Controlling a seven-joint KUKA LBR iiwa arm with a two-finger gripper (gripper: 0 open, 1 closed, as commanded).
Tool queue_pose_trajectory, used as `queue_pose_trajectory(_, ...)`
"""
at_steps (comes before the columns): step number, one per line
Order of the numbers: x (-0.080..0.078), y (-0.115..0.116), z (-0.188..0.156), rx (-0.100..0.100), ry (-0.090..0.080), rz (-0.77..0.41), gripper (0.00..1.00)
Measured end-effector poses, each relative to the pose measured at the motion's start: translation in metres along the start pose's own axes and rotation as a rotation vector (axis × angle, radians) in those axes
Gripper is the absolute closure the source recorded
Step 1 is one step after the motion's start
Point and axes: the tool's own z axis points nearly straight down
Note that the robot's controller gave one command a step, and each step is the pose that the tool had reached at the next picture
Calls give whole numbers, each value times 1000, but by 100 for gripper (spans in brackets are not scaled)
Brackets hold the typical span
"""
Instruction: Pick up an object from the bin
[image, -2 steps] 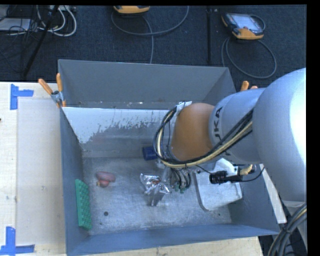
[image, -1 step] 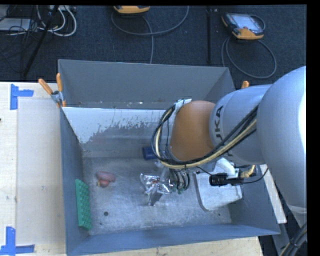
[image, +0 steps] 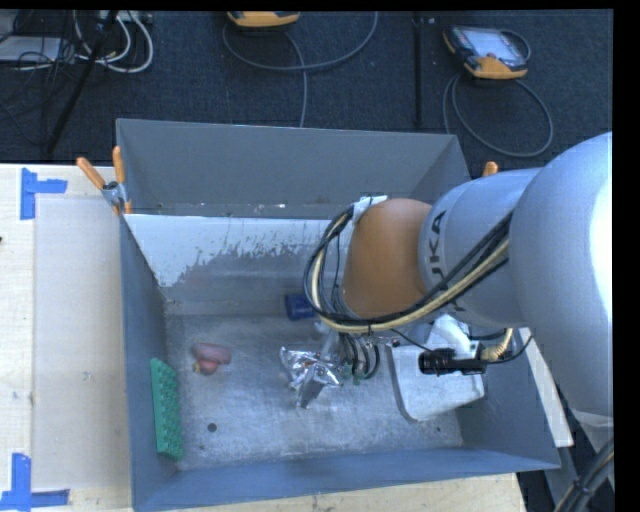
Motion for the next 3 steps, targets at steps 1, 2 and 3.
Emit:
queue_pose_trajectory(1,9,4,27,-1,-8,-15,0)
queue_pose_trajectory(2,8,4,26,0,-4,-14,0)
queue_pose_trajectory(3,8,6,23,-3,-3,-14,100)
